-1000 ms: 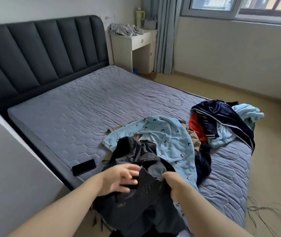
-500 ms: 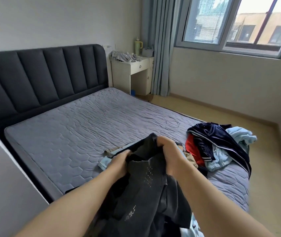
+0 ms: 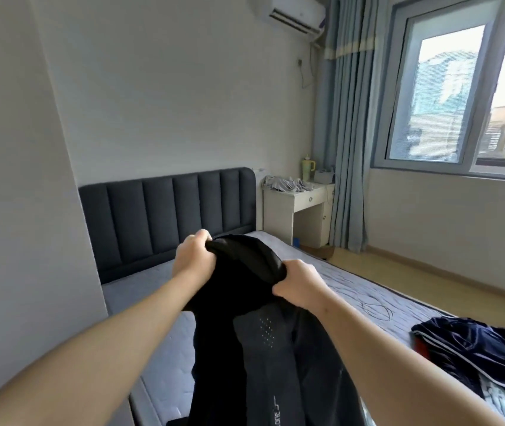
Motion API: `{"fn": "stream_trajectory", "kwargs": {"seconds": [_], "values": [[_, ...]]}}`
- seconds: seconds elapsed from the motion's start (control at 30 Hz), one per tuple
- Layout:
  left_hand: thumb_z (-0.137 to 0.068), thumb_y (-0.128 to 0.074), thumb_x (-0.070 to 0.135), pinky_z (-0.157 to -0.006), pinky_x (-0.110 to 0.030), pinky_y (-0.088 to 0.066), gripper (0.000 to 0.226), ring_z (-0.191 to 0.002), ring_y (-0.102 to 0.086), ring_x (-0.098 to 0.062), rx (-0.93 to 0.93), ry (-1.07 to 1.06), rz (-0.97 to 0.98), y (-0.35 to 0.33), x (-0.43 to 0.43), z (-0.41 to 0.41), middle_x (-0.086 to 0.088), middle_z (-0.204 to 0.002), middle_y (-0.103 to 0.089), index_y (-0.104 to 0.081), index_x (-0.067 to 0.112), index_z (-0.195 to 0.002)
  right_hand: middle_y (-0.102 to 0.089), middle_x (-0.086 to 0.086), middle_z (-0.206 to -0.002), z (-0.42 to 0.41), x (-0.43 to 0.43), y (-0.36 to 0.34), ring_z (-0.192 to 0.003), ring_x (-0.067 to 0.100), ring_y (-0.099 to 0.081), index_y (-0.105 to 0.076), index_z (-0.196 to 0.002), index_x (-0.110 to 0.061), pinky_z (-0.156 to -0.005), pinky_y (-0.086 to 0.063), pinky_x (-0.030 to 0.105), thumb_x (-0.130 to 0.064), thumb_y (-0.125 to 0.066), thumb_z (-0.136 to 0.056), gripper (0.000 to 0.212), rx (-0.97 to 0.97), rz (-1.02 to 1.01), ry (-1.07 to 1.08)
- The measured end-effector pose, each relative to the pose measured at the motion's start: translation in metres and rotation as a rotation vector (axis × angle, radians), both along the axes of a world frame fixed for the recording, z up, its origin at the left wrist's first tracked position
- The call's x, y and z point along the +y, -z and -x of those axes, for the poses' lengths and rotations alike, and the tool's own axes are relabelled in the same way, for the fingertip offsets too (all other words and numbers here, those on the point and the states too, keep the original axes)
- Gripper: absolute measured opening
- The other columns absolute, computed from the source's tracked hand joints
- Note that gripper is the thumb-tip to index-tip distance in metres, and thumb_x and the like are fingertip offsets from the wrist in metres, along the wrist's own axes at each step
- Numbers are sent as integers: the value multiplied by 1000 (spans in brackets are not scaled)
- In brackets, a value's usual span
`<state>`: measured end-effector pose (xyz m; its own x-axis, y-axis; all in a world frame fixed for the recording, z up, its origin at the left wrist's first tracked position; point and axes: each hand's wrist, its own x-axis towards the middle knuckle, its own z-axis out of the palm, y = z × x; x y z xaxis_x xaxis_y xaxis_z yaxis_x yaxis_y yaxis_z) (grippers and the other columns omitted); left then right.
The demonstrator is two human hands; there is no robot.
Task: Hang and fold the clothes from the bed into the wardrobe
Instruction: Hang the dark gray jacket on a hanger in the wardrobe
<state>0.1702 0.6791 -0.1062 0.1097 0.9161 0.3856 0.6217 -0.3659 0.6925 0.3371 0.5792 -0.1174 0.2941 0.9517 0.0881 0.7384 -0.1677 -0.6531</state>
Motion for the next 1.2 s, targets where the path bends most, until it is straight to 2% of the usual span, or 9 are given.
{"fn": "stream_trajectory", "kwargs": {"seconds": [0.07, 0.2, 0.37, 0.57, 0.7, 0.87, 1.0, 1.1, 1.2], "values": [[-81, -37, 6, -63, -32, -37, 21, -81, -48, -26, -27, -49, -88, -22, 3, 21, -3, -81, -49, -42, 17, -64, -54, -5, -67, 15, 8, -19, -63, 12, -51, -53, -68, -16, -48, -35, 22, -7, -57, -77, 14, -2, -129, -20], [-85, -39, 11, -54, -31, -28, 21, -62, -39, -19, -112, -102, -124, -72, -2, 69, -1, -67, -44, -34, 15, -65, -62, 7, -89, 51, 25, -55, -80, 22, -58, -61, -92, -6, -57, -41, 21, -11, -59, -84, 9, 161, -342, -143], [-87, -50, 15, -54, -26, -30, 23, -62, -42, -14, -147, -170, -200, -118, -44, 145, 2, -67, -46, -39, 19, -67, -60, -4, -77, 112, 28, -94, -70, 10, -55, -55, -82, -26, -56, -43, 22, -15, -56, -88, 12, 371, -453, -351], [-78, -55, 12, -51, -24, -32, 16, -57, -43, -11, -83, -402, -263, -138, -132, 243, 5, -63, -47, -44, 20, -69, -62, -6, -90, 205, 12, -117, -85, 13, -60, -54, -88, -31, -71, -48, 26, -21, -58, -87, 11, 599, -482, -608], [-72, -60, 16, -55, -26, -39, 8, -61, -51, -13, 52, -596, -194, -133, -209, 319, 3, -68, -55, -54, 17, -78, -58, -11, -87, 287, -7, -111, -81, 9, -56, -52, -98, -27, -64, -44, 22, -19, -57, -89, 13, 637, -434, -783], [-69, -71, 31, -54, -26, -36, 31, -65, -50, -12, 242, -843, -68, -120, -317, 404, 8, -72, -52, -41, 26, -75, -58, -10, -83, 403, -57, -90, -83, 16, -57, -54, -90, -26, -71, -43, 26, -18, -58, -88, 10, 663, -313, -975], [-62, -78, 47, -74, -27, -45, 61, -90, -55, -11, 369, -955, 123, -117, -414, 471, 14, -101, -54, -41, 35, -109, -58, -11, -80, 503, -120, -78, -81, 16, -57, -54, -83, -29, -72, -43, 26, -16, -59, -88, 15, 700, -218, -1156], [-63, -82, 34, -82, -18, -44, 71, -102, -55, -5, 312, -920, 306, -115, -491, 517, 20, -111, -56, -46, 33, -123, -60, -10, -79, 578, -176, -76, -76, 14, -58, -58, -89, -22, -69, -48, 24, -12, -58, -88, 10, 747, -156, -1309], [-68, -82, 21, -88, -22, -50, 53, -98, -62, -9, 173, -985, 573, -114, -577, 574, 7, -109, -66, -59, 22, -115, -62, -9, -78, 653, -245, -76, -68, 3, -58, -60, -82, -24, -56, -45, 9, -9, -59, -88, 16, 805, -69, -1499]]}}
